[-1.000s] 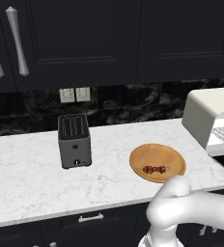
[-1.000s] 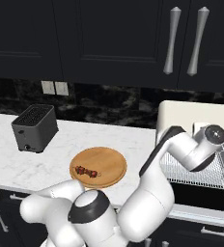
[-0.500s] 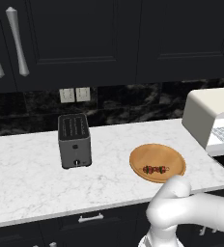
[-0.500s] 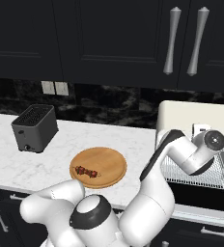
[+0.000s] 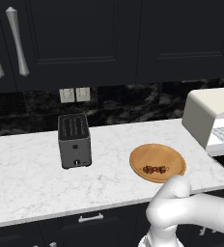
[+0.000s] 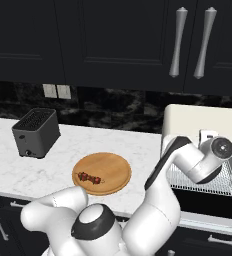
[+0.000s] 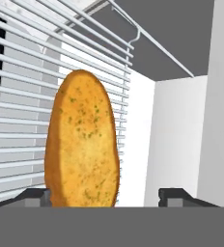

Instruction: Pick up the kebab skewer and baguette bread, and place them inside the toaster oven. Close the toaster oven door and start by setting the timer.

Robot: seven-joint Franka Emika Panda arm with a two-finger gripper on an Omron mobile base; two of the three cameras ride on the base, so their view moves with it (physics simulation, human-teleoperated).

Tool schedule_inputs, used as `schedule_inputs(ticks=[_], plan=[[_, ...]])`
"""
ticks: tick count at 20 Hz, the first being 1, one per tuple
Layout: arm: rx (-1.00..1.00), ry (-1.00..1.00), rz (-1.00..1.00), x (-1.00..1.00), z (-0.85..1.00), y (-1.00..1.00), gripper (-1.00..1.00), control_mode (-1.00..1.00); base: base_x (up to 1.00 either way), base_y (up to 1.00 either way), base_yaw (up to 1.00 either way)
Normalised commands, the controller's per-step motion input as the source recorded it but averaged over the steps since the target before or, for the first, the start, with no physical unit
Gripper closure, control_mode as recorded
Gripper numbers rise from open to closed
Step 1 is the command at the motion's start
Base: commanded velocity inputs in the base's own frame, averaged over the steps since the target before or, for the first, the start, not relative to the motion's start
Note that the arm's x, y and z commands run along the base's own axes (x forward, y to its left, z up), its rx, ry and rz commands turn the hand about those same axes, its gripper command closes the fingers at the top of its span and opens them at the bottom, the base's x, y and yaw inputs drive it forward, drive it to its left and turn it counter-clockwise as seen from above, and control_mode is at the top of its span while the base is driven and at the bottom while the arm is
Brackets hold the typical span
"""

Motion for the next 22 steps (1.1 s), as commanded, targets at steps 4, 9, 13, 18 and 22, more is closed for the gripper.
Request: schedule_inputs(ticks=[4, 9, 13, 18, 22], plan=[[0.00, 0.00, 0.00, 0.00, 0.00, 0.00, -1.00, -1.00, 0.00, 0.00, 0.00], [0.00, 0.01, 0.00, 0.00, 0.00, -0.01, -1.00, -1.00, 0.00, 0.00, 0.00], [0.00, 0.14, -0.02, -0.27, 0.09, -0.04, -1.00, -1.00, 0.00, 0.00, 0.00], [0.01, 0.20, -0.08, -0.66, 0.12, 0.00, -1.00, -1.00, 0.00, 0.00, 0.00], [0.03, 0.34, -0.10, -0.36, 0.35, 0.00, -1.00, -1.00, 0.00, 0.00, 0.00]])
